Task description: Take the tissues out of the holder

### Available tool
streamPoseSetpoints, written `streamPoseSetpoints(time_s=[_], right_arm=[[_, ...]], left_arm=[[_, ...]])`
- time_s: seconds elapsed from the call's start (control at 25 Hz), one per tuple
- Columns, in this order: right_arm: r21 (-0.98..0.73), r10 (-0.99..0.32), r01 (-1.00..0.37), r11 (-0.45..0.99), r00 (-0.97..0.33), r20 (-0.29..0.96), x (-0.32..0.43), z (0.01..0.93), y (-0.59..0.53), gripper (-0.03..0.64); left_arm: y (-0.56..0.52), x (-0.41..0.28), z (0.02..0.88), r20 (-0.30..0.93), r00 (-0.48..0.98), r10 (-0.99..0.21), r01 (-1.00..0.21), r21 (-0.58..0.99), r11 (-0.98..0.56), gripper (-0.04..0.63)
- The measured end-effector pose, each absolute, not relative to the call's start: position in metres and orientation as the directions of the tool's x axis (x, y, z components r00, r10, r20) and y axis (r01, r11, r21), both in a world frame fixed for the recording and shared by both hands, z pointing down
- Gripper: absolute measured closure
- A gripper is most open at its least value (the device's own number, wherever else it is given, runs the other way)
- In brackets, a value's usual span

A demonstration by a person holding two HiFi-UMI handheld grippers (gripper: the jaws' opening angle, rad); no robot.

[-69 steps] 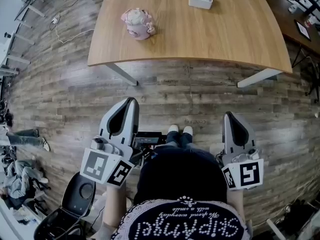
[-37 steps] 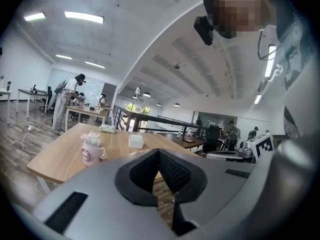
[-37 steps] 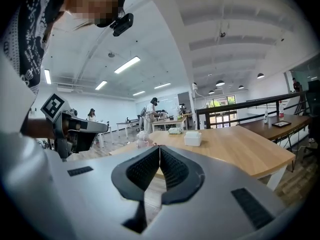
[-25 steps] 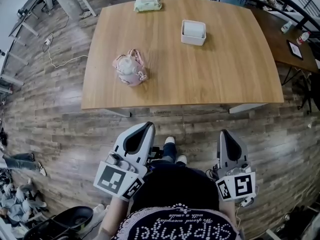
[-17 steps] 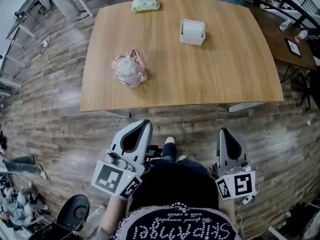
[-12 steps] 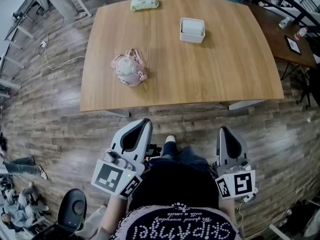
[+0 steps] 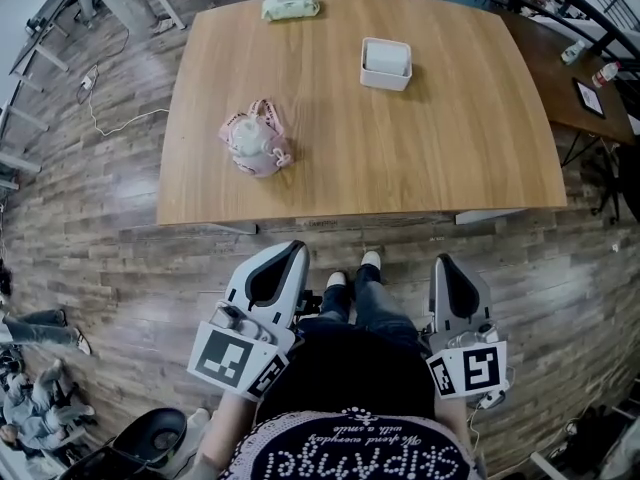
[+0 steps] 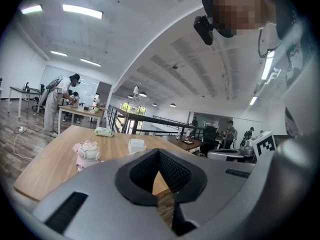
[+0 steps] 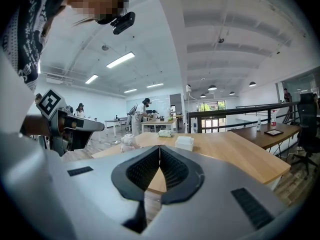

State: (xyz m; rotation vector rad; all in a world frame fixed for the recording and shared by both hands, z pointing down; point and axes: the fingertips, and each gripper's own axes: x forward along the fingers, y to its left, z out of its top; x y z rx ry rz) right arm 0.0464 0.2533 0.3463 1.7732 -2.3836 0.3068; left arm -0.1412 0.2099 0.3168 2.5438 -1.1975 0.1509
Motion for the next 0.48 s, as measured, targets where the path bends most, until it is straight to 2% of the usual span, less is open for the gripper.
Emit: streamPoseSetpoints(time_s=[0.28, 0.48], right_arm=[[0.013, -0.903, -0.938, 0.347, -0.330, 0.274, 0.050, 0.350, 0.227, 0.604], [-0.002, -0.890, -0.927, 0.376, -0.361, 0.279, 0.057, 0.353, 0.210, 0.604]], left_arm=[[0.186, -0.116, 0.321, 0.280, 0.604, -0.746, -0.796, 0.184, -0.576, 0.591], [0.172, -0.104, 0.324, 0.302, 0.576, -0.760, -0.817, 0.194, -0.543, 0.591]])
